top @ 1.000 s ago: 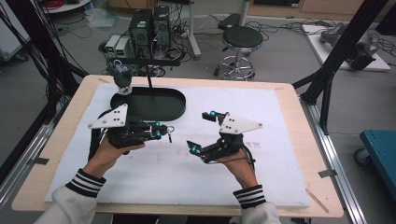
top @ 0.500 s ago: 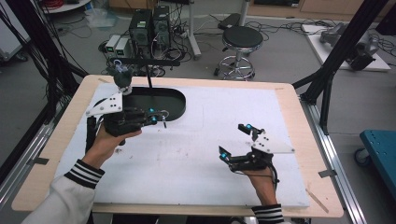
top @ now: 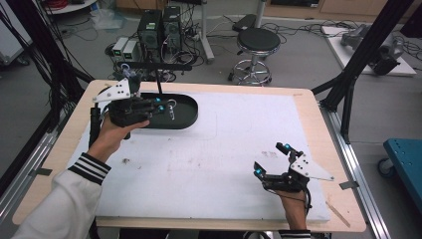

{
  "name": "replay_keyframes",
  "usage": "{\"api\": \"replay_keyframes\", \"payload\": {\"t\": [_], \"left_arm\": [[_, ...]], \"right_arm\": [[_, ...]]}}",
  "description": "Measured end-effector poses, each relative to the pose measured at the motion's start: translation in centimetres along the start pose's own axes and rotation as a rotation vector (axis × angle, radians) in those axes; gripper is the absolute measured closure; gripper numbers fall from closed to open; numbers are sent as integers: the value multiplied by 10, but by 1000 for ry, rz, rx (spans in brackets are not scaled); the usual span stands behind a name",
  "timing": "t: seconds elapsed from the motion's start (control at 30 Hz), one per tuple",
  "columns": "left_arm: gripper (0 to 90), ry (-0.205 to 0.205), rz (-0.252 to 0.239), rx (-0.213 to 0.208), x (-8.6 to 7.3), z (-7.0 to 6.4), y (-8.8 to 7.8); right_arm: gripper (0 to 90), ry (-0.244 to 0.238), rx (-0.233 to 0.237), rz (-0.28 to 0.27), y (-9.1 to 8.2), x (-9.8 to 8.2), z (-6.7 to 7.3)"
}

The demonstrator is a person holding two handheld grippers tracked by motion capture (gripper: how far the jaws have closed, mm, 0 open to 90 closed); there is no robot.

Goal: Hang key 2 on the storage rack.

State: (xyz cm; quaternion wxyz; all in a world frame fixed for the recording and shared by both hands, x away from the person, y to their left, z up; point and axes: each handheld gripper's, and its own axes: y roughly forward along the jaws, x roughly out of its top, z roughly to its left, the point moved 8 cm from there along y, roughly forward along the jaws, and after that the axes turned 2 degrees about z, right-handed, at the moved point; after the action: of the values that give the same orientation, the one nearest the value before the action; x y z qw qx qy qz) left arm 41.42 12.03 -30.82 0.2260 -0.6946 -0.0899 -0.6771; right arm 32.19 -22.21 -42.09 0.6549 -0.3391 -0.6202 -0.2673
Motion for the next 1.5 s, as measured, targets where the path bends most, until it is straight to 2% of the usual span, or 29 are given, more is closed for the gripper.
{"api": "replay_keyframes", "payload": {"t": [0.1, 0.3, 0.43, 0.6, 1.1, 1.23, 1.37, 1.5], "left_arm": [[879, -2, 0, 19, 3, 6, 3], [879, -19, 13, 46, 9, 20, 11], [879, -26, 15, 60, 14, 27, 17], [879, -25, 30, 77, 18, 34, 28], [879, -45, 55, 131, 28, 59, 56], [879, -60, 53, 164, 26, 68, 61], [879, -77, 81, 185, 18, 76, 64], [879, -79, 95, 205, 15, 83, 64]], "right_arm": [[6, 23, -14, 2, -3, -7, -7], [6, 36, -52, -10, -8, -17, -15], [6, 17, -80, -25, -9, -18, -19], [6, 16, -94, -48, -8, -16, -20], [6, 38, -114, -31, -4, -28, -26], [6, 41, -113, -39, -3, -31, -25], [6, 47, -116, -28, -2, -35, -24], [6, 26, -127, -26, -1, -35, -24]]}}
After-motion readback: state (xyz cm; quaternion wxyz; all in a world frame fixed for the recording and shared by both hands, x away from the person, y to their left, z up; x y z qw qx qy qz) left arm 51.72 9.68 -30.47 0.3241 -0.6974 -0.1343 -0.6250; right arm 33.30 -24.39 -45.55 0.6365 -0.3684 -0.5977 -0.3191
